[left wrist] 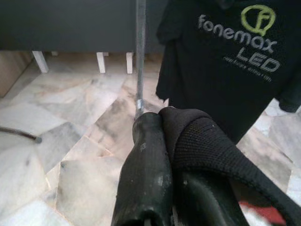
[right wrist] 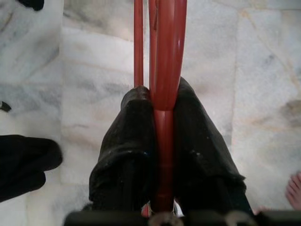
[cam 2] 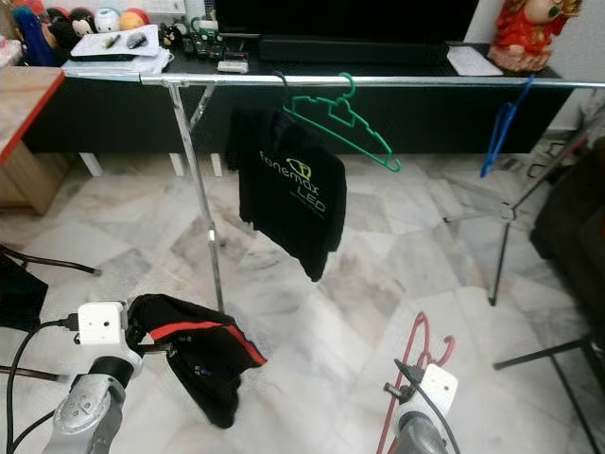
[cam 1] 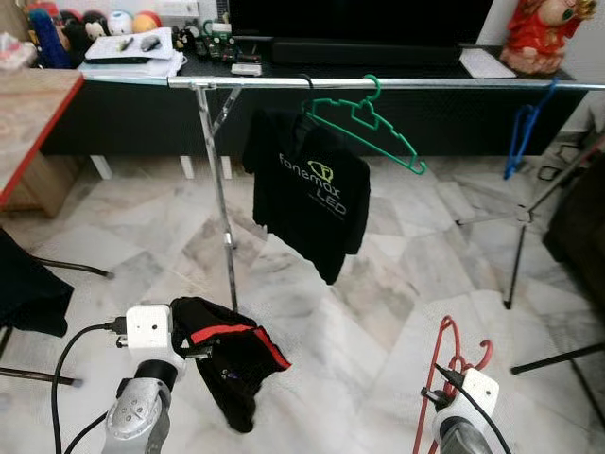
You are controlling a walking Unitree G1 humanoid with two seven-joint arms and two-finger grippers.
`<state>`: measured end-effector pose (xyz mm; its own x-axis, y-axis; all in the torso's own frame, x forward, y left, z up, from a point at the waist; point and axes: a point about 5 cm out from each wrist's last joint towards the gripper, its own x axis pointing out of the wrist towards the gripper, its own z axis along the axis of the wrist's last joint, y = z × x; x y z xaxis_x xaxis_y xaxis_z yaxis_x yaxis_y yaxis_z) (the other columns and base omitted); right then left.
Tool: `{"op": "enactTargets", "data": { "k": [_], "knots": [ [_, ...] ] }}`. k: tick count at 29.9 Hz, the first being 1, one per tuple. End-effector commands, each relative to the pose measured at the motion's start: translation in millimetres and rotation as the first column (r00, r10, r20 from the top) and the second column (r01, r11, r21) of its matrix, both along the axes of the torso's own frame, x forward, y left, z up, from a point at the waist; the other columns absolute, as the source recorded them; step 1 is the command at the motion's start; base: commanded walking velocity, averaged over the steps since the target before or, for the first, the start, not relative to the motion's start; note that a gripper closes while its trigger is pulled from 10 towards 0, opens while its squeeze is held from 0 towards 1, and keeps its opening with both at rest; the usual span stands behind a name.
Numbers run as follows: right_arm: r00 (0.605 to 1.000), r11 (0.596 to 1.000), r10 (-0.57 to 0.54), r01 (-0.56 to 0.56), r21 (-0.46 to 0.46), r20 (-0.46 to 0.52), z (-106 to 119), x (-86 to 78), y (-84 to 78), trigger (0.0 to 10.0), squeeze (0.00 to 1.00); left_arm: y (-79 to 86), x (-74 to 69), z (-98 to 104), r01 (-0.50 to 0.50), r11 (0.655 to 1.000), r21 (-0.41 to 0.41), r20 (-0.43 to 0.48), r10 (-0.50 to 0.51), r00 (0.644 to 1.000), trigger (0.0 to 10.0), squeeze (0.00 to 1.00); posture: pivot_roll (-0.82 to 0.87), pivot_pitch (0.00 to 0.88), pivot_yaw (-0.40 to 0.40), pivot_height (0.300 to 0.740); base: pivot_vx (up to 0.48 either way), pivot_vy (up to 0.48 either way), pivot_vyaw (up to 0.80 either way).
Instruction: Hang hanger
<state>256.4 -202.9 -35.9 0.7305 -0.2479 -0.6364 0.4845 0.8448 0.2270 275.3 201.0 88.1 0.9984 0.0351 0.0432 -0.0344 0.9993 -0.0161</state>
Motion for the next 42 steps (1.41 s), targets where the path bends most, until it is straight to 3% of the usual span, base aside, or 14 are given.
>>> {"op": "enactTargets", "data": {
  "k": [1, 30, 39, 42],
  "knots": [
    [1.0, 1.0, -0.02, 0.02, -0.016, -0.018, -3.0, -6.5, -9.2, 10.0, 0.0, -4.7, -0.1, 3.2, 0.021, 1.0, 0.01, 0.013, -0.021, 1.0, 10.0, 0.0, 0.04, 0.16, -0.052, 0.74, 0.315, 0.0, 0.0],
    [1.0, 1.0, -0.01, 0.009, -0.03, -0.007, -1.8, -4.9, -7.0, 10.0, 0.0, -3.7, 0.6, 3.0, 0.035, 0.999, 0.003, 0.0, -0.035, 0.999, 10.0, 0.0, 0.04, 0.134, -0.041, 0.74, 0.317, 0.0, 0.0],
    [1.0, 1.0, 0.001, -0.001, -0.027, -0.001, -0.3, -2.8, -7.4, 10.0, 0.0, -2.4, 0.6, 2.9, 0.021, 0.999, -0.025, -0.006, -0.021, 1.0, 10.0, 0.0, 0.04, 0.15, -0.046, 0.74, 0.0, 0.0, 0.0],
    [1.0, 1.0, 0.006, -0.006, -0.031, 0.004, 0.9, -1.3, -7.5, 10.0, 0.0, -2.0, 1.0, 3.9, 0.019, 1.0, -0.001, -0.002, -0.019, 1.0, 10.0, 0.0, 0.04, 0.155, -0.048, 0.74, 0.0, 0.0, 0.0]
  ]
}}
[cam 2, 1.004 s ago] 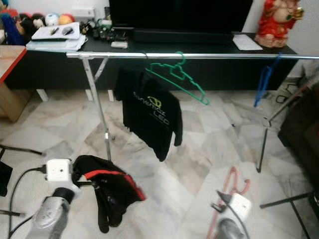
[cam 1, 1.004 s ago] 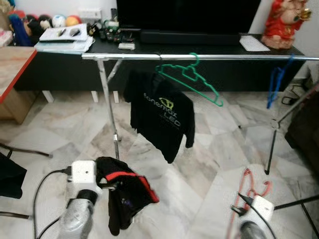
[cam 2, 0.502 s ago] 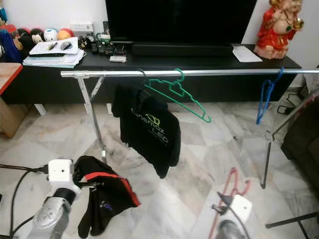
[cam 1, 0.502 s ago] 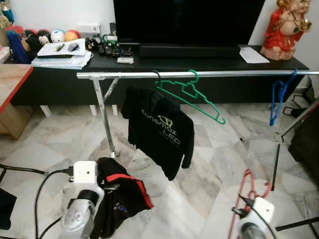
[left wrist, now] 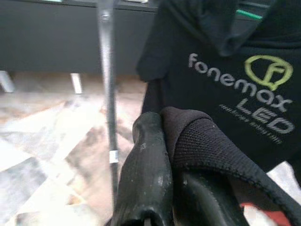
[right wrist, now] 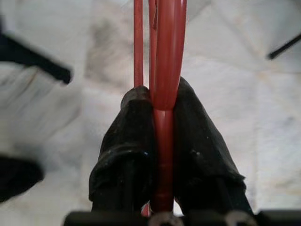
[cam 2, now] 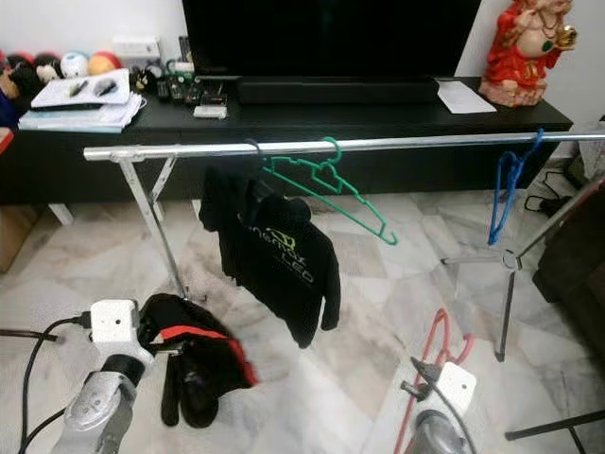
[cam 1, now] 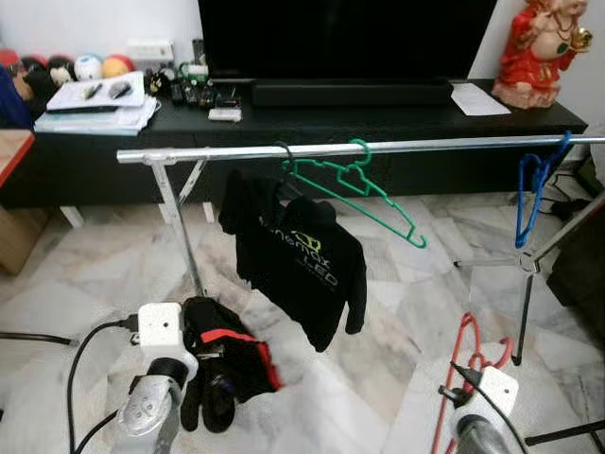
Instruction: Hang hanger
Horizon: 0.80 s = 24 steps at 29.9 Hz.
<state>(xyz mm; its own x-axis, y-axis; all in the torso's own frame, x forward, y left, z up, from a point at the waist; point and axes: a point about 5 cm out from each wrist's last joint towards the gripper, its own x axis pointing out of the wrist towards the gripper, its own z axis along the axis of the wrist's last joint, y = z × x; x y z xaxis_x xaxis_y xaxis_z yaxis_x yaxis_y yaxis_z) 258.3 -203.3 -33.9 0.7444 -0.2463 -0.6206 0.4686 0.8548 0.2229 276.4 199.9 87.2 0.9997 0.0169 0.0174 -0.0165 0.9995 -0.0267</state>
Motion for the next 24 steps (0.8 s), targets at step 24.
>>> {"op": "enactTargets", "data": {
  "k": [24],
  "knots": [
    [0.999, 0.999, 0.034, -0.034, -0.039, 0.008, 4.0, 3.0, -8.2, 10.0, 0.0, -0.1, -0.2, 4.9, -0.02, 1.0, 0.013, 0.025, 0.02, 0.999, 10.0, 0.0, 0.04, 0.172, -0.06, 0.74, 0.207, -0.331, 0.18]
  ]
}}
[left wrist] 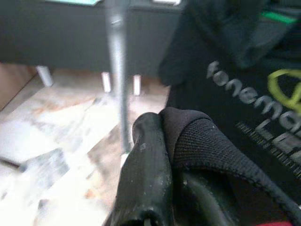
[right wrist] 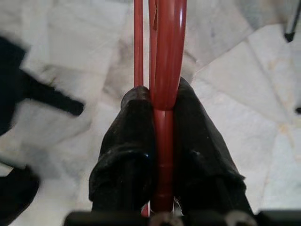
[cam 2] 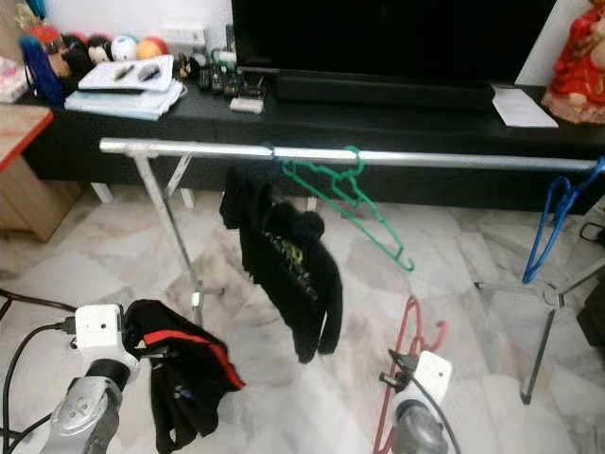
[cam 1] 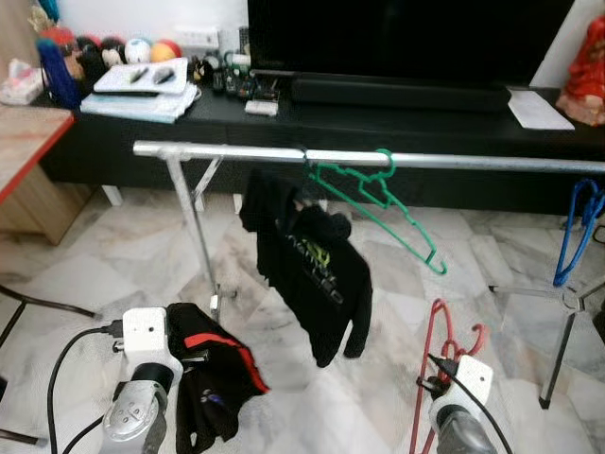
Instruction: Hang hanger
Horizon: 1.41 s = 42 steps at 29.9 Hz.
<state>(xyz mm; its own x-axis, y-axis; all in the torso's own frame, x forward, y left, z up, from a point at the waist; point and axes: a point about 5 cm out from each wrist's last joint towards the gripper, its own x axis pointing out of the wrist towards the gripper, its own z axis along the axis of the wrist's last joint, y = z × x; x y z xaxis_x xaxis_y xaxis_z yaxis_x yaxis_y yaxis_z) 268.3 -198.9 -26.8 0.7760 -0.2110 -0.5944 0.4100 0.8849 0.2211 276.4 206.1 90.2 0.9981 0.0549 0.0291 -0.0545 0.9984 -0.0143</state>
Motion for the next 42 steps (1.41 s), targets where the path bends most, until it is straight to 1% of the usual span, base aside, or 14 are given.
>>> {"op": "enactTargets", "data": {
  "k": [1, 9, 13, 18, 28, 30, 33, 36, 38, 39, 40, 42],
  "knots": [
    [0.999, 0.999, -0.027, 0.026, -0.023, -0.019, -3, -7.0, -12.6, 10.0, 0.0, -6.3, -0.2, 2, 0.019, 1.0, 0.001, 0.014, -0.019, 1.0, 10.0, 0.0, 0.04, 0.172, -0.06, 0.74, 0.0, 0.0, 0.0],
    [0.999, 0.999, -0.029, 0.029, -0.022, -0.014, -2, -6.2, -14.1, 10.0, 0.0, -7.0, -0.1, 2, 0.023, 1.0, -0.006, 0.011, -0.022, 1.0, 10.0, 0.0, 0.04, 0.173, -0.061, 0.74, 0.0, 0.0, 0.0],
    [1.0, 1.0, 0.002, -0.001, -0.03, 0.023, 5, 2.1, -13.2, 10.0, 0.0, -7.1, -0.2, 2, 0.024, 1.0, -0.006, 0.012, -0.024, 1.0, 10.0, 0.0, 0.04, 0.174, -0.06, 0.74, 0.0, 0.0, 0.0],
    [0.999, 1.0, 0.009, -0.008, -0.027, 0.039, 9, 7.0, -11.2, 10.0, 0.0, -7.5, -0.1, 3, 0.023, 1.0, 0.011, 0.019, -0.023, 1.0, 10.0, 0.0, 0.04, 0.174, -0.06, 0.74, 0.0, 0.0, 0.0],
    [0.999, 0.999, 0.024, -0.023, -0.026, 0.035, 8, 6.7, -9.2, 10.0, 0.0, -7.0, -0.4, 3, 0.016, 1.0, 0.016, 0.017, -0.017, 1.0, 10.0, 0.0, 0.04, 0.174, -0.062, 0.74, 0.0, -0.427, 0.0],
    [0.999, 0.999, 0.027, -0.027, -0.023, 0.036, 8, 7.2, -9.0, 10.0, 0.0, -6.5, -0.2, 3, 0.014, 1.0, 0.012, 0.014, -0.014, 1.0, 10.0, 0.0, 0.04, 0.174, -0.062, 0.74, 0.0, 0.0, 0.0],
    [0.997, 0.998, 0.057, -0.057, -0.015, 0.042, 10, 10.3, -5.8, 10.0, 0.0, -6.4, -0.1, 2, 0.011, 1.0, 0.008, 0.013, -0.012, 1.0, 10.0, 0.0, 0.04, 0.174, -0.062, 0.74, 0.0, 0.0, 0.0],
    [0.992, 0.994, 0.113, -0.112, -0.018, 0.054, 13, 14.8, 0.5, 10.0, 0.0, -6.6, -0.3, 2, 0.011, 1.0, 0.006, 0.012, -0.012, 1.0, 10.0, 0.0, 0.04, 0.174, -0.062, 0.74, 0.0, 0.0, 0.0],
    [0.984, 0.987, 0.161, -0.159, -0.024, 0.071, 16, 19.0, 5.8, 10.0, 0.0, -6.4, -0.5, 2, 0.01, 1.0, 0.004, 0.012, -0.01, 1.0, 10.0, 0.0, 0.04, 0.173, -0.061, 0.74, 0.0, 0.0, 0.0],
    [0.984, 0.987, 0.161, -0.159, -0.024, 0.071, 16, 19.0, 5.8, 10.0, 0.0, -6.4, -0.5, 2, 0.01, 1.0, 0.004, 0.012, -0.01, 1.0, 10.0, 0.0, 0.04, 0.173, -0.061, 0.74, 0.0, 0.0, 0.0],
    [0.978, 0.981, 0.194, -0.191, -0.035, 0.08, 18, 21.4, 8.8, 10.0, 0.0, -6.3, -0.5, 2, 0.009, 1.0, 0.004, 0.013, -0.009, 1.0, 10.0, 0.0, 0.04, 0.173, -0.061, 0.74, 0.0, 0.0, 0.0],
    [0.972, 0.976, 0.219, -0.217, -0.037, 0.089, 19, 23.0, 11.7, 10.0, 0.0, -5.9, -0.6, 2, 0.007, 1.0, 0.002, 0.013, -0.007, 1.0, 10.0, 0.0, 0.04, 0.173, -0.061, 0.74, 0.0, 0.0, 0.0]
  ]
}}
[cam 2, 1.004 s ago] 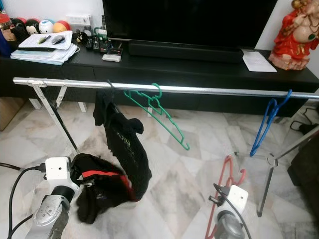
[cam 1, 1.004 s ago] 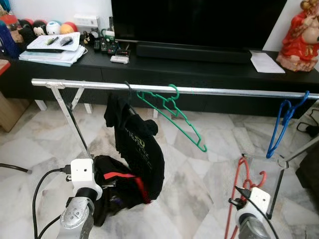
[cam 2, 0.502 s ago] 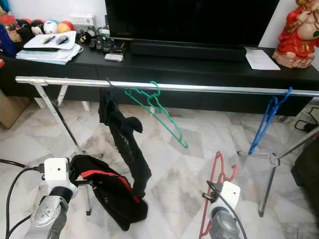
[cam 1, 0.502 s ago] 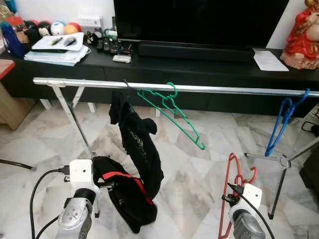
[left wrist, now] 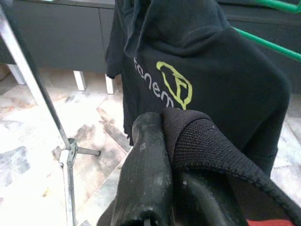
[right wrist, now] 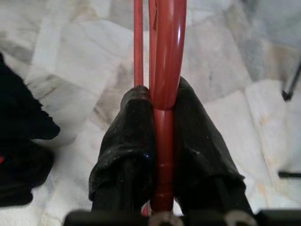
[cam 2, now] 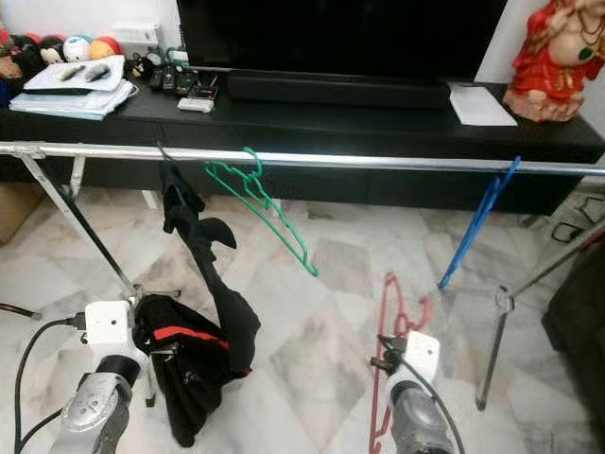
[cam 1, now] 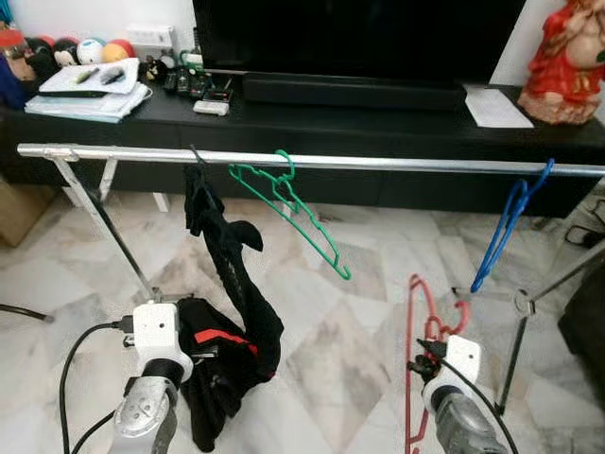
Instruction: Hang hanger
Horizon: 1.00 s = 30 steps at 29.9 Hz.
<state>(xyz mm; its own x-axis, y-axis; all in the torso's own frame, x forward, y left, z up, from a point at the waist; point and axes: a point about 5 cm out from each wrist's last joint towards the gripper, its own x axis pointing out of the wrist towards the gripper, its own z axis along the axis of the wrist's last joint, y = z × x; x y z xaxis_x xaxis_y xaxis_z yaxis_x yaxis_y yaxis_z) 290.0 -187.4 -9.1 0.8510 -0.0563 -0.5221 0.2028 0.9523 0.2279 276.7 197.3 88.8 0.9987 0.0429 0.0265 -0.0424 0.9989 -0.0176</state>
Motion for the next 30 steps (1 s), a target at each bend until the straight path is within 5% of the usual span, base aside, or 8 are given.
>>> {"op": "enactTargets", "data": {
  "k": [1, 12, 18, 30],
  "knots": [
    [0.999, 0.999, 0.05, -0.05, -0.006, 0.016, 3, 3.1, 4.4, 10.0, 0.0, 3.7, -1.1, 3, -0.009, 1.0, 0.002, 0.016, 0.009, 1.0, 10.0, 0.0, 0.04, 0.174, -0.061, 0.74, 0.0, 0.0, 0.0],
    [0.978, 0.98, 0.185, -0.176, -0.095, 0.1, 10, 7.0, 15.3, 10.0, 0.0, 6.0, -4.5, 1, -0.015, 1.0, 0.008, 0.014, 0.015, 1.0, 10.0, 0.0, 0.03, 0.159, -0.068, 0.74, 0.0, 0.0, 0.0],
    [0.984, 0.994, 0.077, -0.063, -0.089, 0.163, 12, 3.2, 0.1, 10.0, 0.0, 13.3, -6.3, 3, -0.013, 0.998, 0.062, 0.019, 0.012, 1.0, 10.0, 0.0, 0.03, 0.141, -0.068, 0.74, 0.0, 0.0, 0.0],
    [0.978, 0.992, 0.106, -0.09, -0.093, 0.181, 8, -3.8, 2.8, 10.0, 0.0, 19.6, -7.4, 10, -0.008, 0.993, 0.117, 0.042, 0.004, 0.999, 10.0, 0.0, 0.06, 0.085, -0.049, 0.74, 0.0, 0.0, 0.0]
  ]
}}
